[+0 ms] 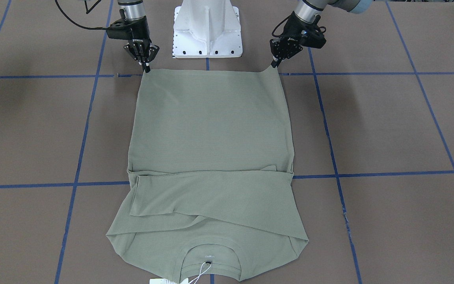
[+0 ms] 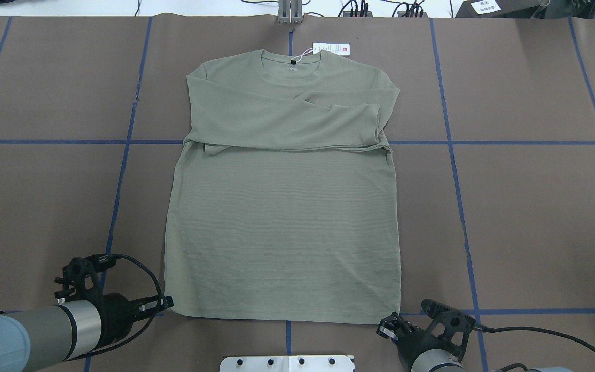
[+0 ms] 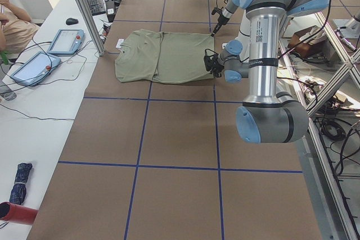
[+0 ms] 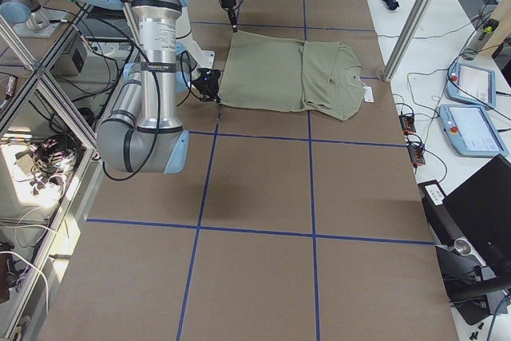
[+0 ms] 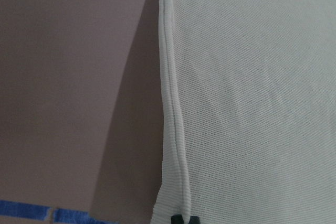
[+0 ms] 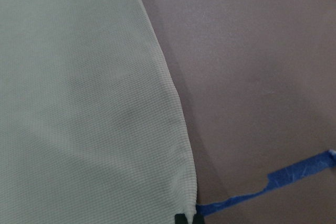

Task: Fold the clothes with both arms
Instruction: 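Lower both grippers onto the hem corners and grasp them, then lift the hem with both grippers and fold it toward the collar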

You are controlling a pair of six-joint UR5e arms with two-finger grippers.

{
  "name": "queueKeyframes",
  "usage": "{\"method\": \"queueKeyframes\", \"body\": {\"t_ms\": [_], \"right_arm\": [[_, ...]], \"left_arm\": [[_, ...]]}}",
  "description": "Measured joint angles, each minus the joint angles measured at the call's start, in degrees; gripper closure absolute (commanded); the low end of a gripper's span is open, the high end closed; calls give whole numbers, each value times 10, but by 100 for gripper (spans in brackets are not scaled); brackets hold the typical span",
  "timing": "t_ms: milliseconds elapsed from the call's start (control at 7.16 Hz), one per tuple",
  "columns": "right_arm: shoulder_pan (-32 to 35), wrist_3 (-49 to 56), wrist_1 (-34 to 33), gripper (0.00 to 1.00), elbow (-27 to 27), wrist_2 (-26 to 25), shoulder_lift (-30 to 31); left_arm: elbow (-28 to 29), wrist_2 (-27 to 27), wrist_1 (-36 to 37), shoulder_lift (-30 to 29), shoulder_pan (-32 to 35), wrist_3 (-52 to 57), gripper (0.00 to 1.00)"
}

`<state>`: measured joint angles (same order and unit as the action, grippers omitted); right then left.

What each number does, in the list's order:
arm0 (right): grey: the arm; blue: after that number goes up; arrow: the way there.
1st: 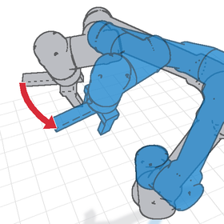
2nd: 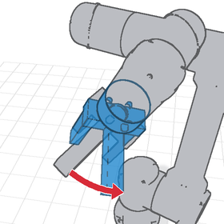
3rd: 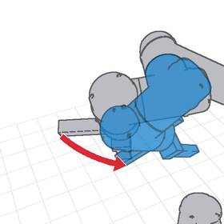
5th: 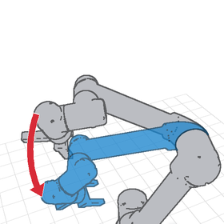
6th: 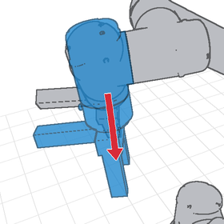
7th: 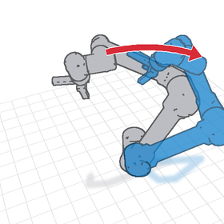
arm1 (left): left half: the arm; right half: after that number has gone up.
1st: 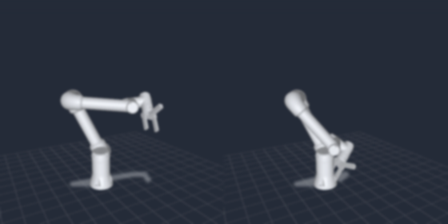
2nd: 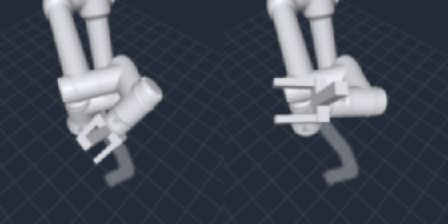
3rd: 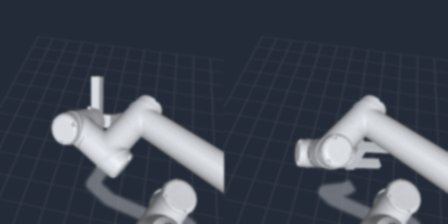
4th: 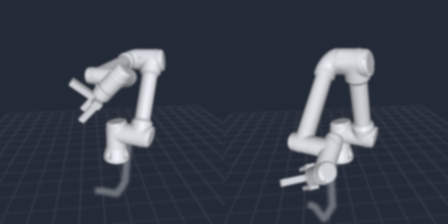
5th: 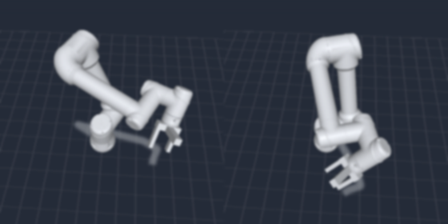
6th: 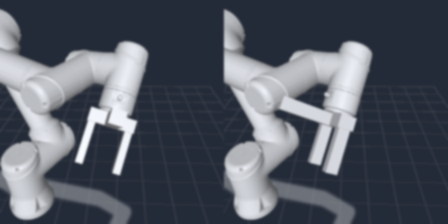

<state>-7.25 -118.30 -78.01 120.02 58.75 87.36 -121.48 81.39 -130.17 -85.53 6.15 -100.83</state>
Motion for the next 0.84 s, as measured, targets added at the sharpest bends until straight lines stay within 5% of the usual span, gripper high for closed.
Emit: {"method": "queueKeyframes", "body": {"t_ms": [279, 838], "right_arm": [[4, 4, -32, 100, 62, 8, 20], [-6, 9, -315, 100, 348, 122, 11]], "left_arm": [[-36, 6, 10, 5, 0, 1, 100], [-311, 140, 244, 5, 14, 3, 100]]}}
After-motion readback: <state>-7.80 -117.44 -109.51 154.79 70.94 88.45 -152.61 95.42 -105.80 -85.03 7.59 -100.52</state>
